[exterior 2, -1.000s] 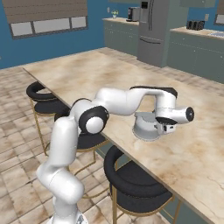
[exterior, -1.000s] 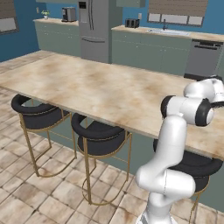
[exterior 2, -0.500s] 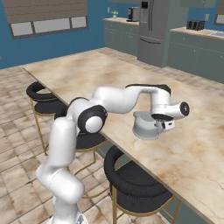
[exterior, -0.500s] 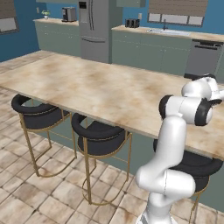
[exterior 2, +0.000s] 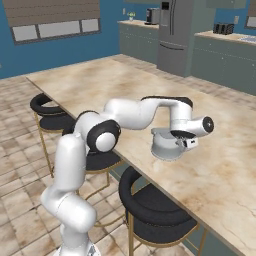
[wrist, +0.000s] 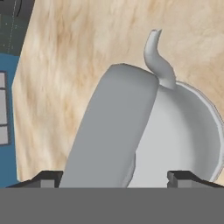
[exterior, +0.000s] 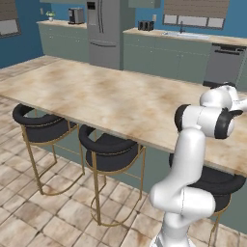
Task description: The kettle is done boiling. Turn off the stove, then wait for 300 timesteps before moving the kettle to the dining table.
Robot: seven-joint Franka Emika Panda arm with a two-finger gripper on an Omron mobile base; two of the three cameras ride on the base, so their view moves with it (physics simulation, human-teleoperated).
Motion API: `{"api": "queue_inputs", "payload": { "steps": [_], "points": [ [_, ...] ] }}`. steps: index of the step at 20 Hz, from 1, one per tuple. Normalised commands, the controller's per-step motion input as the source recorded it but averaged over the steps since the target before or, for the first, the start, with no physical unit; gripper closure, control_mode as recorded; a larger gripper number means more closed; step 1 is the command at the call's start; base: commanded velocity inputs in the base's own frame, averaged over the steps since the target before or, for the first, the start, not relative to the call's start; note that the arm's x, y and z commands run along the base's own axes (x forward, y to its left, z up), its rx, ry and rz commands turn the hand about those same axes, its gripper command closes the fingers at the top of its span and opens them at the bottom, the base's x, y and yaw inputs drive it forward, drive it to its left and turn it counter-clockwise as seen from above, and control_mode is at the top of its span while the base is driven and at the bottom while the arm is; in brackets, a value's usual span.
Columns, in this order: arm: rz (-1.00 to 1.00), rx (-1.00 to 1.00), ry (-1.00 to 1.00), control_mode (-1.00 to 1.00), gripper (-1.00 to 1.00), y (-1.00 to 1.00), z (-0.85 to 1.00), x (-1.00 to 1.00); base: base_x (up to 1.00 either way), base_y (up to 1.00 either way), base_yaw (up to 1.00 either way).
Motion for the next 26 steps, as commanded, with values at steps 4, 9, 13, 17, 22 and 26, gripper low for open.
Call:
{"api": "queue_inputs", "payload": {
  "steps": [4, 9, 13, 17, 22, 26],
  "points": [
    [0.0, -0.02, 0.01, -1.0, -1.0, 0.0, 0.0, 0.21, 0.0, 0.0, 0.0],
    [0.0, -0.03, -0.01, -1.0, -1.0, -0.02, -0.02, 0.13, 0.0, 0.0, 0.0],
    [0.0, 0.0, -0.07, -1.0, -1.0, -0.02, 0.11, 0.03, 0.0, 0.0, 0.0],
    [0.0, 0.0, 0.0, -1.0, -1.0, -0.07, 0.02, 0.0, 0.0, 0.0, 0.0],
    [0.0, 0.0, -0.01, -1.0, -1.0, 0.0, 0.06, -0.13, 0.0, 0.0, 0.0],
    [0.0, 0.0, -0.07, -1.0, -1.0, 0.0, 0.3, -0.23, 0.0, 0.0, 0.0]
  ]
}}
